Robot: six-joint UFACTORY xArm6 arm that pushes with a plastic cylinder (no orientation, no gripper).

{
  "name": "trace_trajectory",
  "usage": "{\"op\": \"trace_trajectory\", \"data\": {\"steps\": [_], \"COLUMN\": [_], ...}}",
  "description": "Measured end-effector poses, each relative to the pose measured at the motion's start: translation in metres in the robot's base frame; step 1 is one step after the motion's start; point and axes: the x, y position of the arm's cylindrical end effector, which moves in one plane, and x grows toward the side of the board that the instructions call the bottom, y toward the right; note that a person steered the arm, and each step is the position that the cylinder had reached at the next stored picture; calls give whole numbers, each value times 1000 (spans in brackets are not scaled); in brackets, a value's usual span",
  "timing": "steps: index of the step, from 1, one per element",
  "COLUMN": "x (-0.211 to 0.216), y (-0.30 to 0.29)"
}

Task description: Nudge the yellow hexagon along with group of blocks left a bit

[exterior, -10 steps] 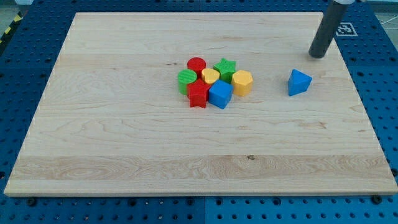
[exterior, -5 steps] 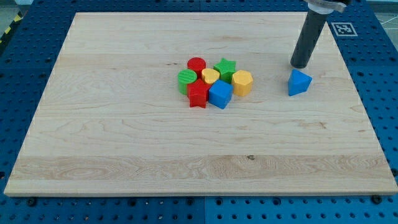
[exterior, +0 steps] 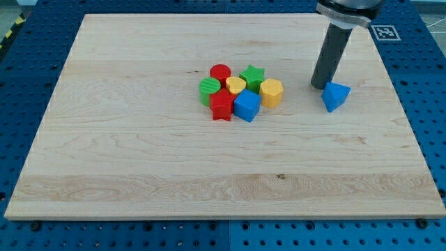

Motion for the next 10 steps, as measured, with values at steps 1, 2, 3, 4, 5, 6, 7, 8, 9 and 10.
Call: {"op": "trace_trajectory", "data": {"steps": [1, 2, 3, 4, 5, 6, 7, 8, 9, 10], "x": [1, 1, 1, 2, 7, 16, 19, 21, 21, 21], "y": [-12, -23, -32, -41, -43, -43, -43, -49, -64, -81]}}
